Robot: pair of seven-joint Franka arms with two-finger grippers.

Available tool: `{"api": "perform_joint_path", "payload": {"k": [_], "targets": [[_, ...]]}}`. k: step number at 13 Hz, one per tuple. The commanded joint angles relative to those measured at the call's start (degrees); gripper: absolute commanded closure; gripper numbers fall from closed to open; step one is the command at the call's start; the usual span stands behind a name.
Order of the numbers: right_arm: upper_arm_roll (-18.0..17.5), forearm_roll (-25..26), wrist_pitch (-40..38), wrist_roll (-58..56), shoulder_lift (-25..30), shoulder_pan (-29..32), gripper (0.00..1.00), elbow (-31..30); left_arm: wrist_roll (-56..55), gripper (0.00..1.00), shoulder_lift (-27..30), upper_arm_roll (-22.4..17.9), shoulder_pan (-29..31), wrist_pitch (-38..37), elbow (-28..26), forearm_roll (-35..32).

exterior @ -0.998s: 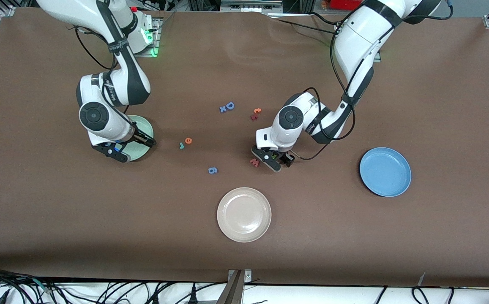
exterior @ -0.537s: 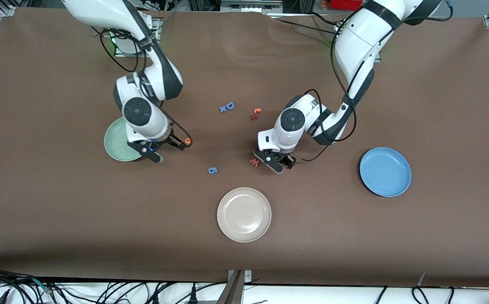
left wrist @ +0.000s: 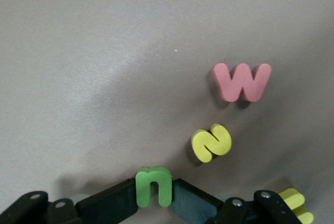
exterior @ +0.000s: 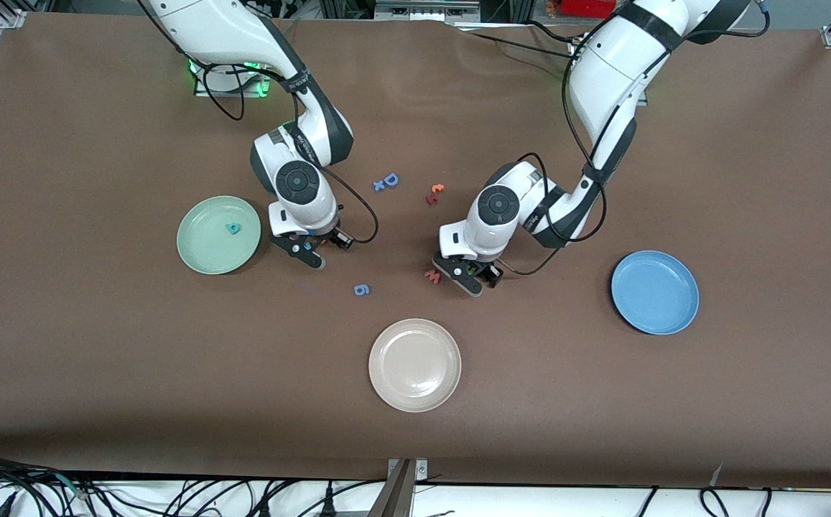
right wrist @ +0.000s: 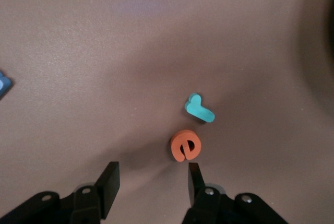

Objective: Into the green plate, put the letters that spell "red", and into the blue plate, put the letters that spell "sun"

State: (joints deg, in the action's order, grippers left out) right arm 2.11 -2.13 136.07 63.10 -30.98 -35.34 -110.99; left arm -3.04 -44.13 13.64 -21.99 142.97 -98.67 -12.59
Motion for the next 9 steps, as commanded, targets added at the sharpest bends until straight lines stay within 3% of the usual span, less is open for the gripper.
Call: {"api": "perform_joint_path", "payload": {"k": [1,5,9], "targets": [[0.7,-0.5,-0.1,0.2,-0.1,0.1,0.39,0.1,-0.7,0.7,1.1,-0.5,1.1,-0.8,-0.1,-1.6],[1.3,0.0,0.0,0.2,0.3,0.1,0.39,-2.0,2.8,0.71,7.4,-0.4,4.8,-11.0,-0.2,-1.3],[1.4,0.1,0.0,0.2,0.3,0.2,0.42,-2.5,18.6,0.72,12.5,-0.5,13.8,-20.9,-0.5,5.6]]}}
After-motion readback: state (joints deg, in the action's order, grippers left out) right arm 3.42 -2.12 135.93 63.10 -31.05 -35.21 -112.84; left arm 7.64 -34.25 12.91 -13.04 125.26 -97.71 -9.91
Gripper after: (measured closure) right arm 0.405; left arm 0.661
